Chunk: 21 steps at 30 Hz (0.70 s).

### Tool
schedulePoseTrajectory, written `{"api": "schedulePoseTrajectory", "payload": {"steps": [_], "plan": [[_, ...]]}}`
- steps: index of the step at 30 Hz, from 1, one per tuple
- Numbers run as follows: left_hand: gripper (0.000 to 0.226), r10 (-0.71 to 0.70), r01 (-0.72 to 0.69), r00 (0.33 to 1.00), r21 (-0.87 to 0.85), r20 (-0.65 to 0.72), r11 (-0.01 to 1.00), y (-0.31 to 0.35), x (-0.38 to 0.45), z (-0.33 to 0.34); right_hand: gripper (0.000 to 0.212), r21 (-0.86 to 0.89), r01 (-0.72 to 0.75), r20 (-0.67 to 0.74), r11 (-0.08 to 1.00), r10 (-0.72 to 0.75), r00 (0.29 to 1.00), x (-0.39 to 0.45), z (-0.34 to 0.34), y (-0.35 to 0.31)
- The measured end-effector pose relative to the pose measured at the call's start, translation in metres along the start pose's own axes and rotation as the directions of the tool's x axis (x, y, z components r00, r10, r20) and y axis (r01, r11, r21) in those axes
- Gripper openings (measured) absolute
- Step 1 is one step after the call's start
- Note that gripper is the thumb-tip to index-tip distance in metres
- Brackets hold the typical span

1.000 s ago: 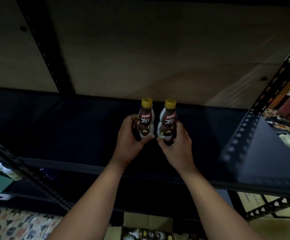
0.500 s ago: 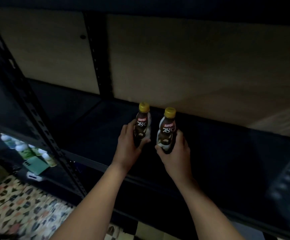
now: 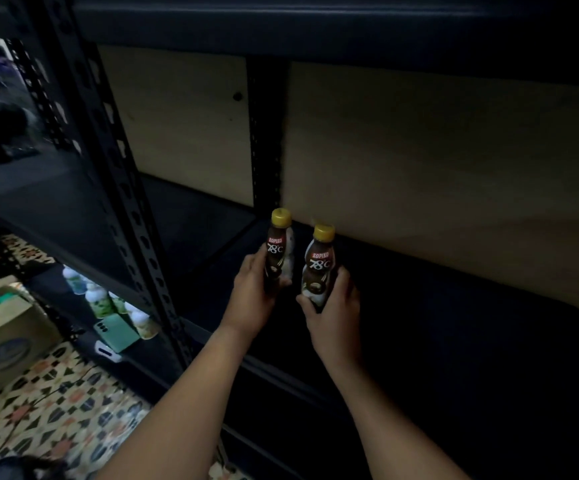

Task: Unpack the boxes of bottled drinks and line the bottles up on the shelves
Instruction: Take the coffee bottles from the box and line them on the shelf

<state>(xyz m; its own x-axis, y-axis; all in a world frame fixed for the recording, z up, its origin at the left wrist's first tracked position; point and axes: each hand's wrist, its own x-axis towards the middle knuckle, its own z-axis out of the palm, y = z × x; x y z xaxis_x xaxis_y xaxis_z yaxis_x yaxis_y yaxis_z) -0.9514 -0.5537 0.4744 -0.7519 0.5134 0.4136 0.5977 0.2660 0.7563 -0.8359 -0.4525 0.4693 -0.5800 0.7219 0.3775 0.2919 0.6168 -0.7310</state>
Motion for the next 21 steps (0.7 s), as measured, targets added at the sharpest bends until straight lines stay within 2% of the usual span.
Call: {"api": "schedulePoseTrajectory", "payload": {"steps": [3, 10, 13, 14, 15, 18, 21], "plan": [[0.064, 0.016, -0.016, 1.0, 0.015, -0.011, 1.0, -0.015, 0.016, -0.006, 0.08, -0.011, -0.015, 0.012, 1.0, 0.015, 1.0, 0.012, 0.018, -0.01], [0.069, -0.079, 0.079, 0.997, 0.033, -0.001, 0.996, -0.028, 0.044, -0.016, 0.081, -0.035, -0.048, 0.033, 0.998, 0.049, 0.998, 0.041, 0.051, -0.027], [0.044, -0.056, 0.056, 0.998, 0.061, 0.003, 0.997, -0.032, 0.048, -0.015, 0.081, -0.034, -0.049, 0.031, 0.998, 0.05, 0.998, 0.047, 0.06, -0.031], [0.03, -0.052, 0.054, 0.998, 0.084, -0.033, 0.995, -0.03, 0.049, -0.017, 0.081, -0.036, -0.052, 0.03, 0.998, 0.053, 0.998, 0.048, 0.063, -0.033], [0.027, -0.064, 0.072, 0.996, 0.119, -0.069, 0.99, -0.03, 0.05, -0.017, 0.082, -0.036, -0.055, 0.025, 0.998, 0.056, 0.998, 0.05, 0.066, -0.035], [0.064, -0.07, 0.071, 0.997, 0.077, -0.01, 0.995, -0.037, 0.051, -0.016, 0.082, -0.028, -0.068, 0.018, 0.997, 0.068, 0.998, 0.052, 0.072, -0.037], [0.08, -0.133, 0.133, 0.991, 0.032, -0.006, 0.991, -0.042, 0.052, -0.017, 0.082, -0.039, -0.051, 0.019, 0.998, 0.052, 0.998, 0.053, 0.075, -0.038]]}}
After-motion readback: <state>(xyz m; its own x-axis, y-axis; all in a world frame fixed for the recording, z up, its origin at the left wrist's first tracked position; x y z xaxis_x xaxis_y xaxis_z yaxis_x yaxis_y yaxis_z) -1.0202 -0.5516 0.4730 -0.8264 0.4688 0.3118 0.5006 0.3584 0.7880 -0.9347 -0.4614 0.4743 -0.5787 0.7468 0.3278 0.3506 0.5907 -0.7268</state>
